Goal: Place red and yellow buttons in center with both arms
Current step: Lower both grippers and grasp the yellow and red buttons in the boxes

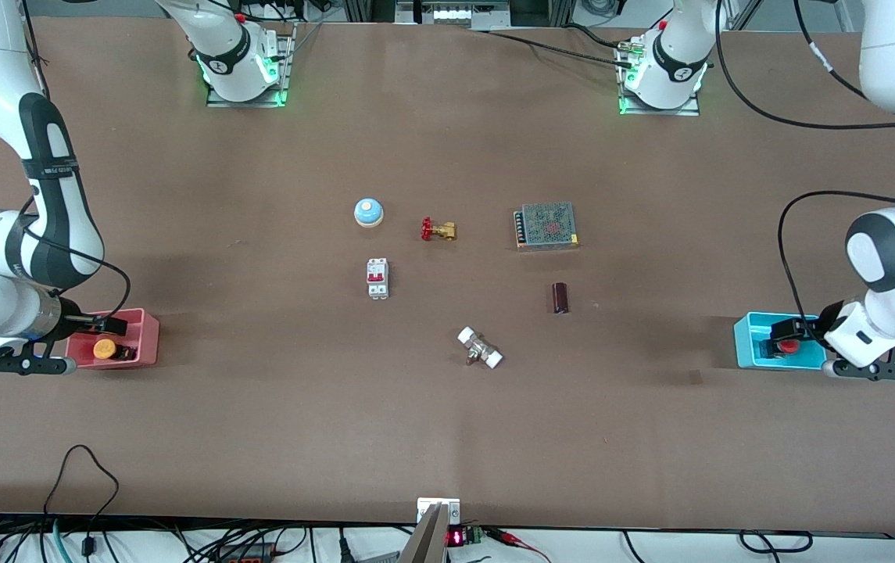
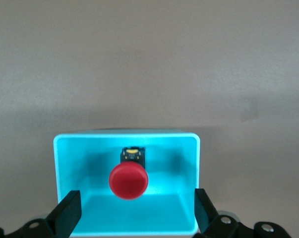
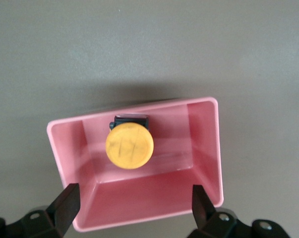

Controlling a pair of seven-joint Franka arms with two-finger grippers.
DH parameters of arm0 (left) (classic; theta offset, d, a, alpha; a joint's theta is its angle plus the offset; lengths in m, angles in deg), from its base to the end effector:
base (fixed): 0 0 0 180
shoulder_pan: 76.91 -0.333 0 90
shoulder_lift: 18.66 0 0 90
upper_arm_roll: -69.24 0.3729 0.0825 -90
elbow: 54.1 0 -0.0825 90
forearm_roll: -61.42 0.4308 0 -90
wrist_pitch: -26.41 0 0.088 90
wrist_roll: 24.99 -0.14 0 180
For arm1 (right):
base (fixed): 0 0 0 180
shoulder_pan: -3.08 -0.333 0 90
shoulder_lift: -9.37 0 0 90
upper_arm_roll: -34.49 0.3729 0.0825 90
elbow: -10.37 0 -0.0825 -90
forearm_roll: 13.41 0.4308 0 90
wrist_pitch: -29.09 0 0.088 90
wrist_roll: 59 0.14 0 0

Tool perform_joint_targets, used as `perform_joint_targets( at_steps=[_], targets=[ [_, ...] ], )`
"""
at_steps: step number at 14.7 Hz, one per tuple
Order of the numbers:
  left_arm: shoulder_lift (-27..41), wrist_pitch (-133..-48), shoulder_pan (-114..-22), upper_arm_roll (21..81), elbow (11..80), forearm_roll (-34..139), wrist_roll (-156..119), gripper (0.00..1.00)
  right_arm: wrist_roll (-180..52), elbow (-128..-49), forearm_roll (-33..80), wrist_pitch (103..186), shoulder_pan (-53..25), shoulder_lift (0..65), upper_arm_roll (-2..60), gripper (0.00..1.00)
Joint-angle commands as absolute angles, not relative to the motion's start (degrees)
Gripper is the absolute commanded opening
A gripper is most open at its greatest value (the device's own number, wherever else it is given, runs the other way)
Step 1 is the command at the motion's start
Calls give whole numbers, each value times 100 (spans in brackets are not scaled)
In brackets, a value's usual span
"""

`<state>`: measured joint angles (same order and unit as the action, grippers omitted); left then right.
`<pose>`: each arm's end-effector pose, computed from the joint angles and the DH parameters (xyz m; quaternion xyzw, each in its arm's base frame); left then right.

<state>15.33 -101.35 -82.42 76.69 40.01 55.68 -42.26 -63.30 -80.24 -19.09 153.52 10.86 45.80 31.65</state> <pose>0.7388 0.1528 0.2576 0.9998 -0.0179 0.0009 0.0032 0.7498 -0.1423 0.2475 0.9980 -0.0216 -0.0296 0.0516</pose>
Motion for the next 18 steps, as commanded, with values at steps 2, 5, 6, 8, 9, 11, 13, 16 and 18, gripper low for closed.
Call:
perform_joint_targets(
  at_steps=[2, 5, 6, 8, 9, 11, 13, 16, 18],
  targets=[
    [1781, -10366, -8289, 7671, 3871, 5422, -4485, 100, -6497, -7910, -1983, 15688, 1170, 4822, 3247, 100],
    [1930, -10472, -8324, 7671, 3898, 5422, -4564, 100, -6506, -7893, -1974, 15855, 1170, 4927, 3247, 100],
    [1957, -10646, -8367, 7671, 4020, 5422, -4730, 100, -6506, -7866, -1974, 15916, 1170, 4997, 3247, 100],
    [1966, -10823, -8543, 7610, 4100, 5422, -4784, 100, -6506, -7831, -1965, 15917, 1170, 5050, 3247, 100],
    [1974, -10833, -8544, 7601, 4100, 5422, -4784, 100, -6506, -7831, -1965, 15917, 1170, 5059, 3247, 100],
    [1983, -10833, -8535, 7592, 4100, 5334, -4775, 100, -6489, -7744, -1965, 15917, 1161, 5129, 3247, 100],
    [1992, -10833, -8509, 7592, 4100, 5159, -4775, 100, -6506, -7577, -1957, 15908, 1170, 5208, 3255, 98],
    [2036, -10841, -8456, 7592, 4100, 4983, -4775, 100, -6506, -7567, -1957, 15908, 1170, 5218, 3247, 91],
    [2045, -10841, -8456, 7583, 4100, 4982, -4775, 100, -6506, -7567, -1957, 15908, 1170, 5226, 3256, 84]
  ],
)
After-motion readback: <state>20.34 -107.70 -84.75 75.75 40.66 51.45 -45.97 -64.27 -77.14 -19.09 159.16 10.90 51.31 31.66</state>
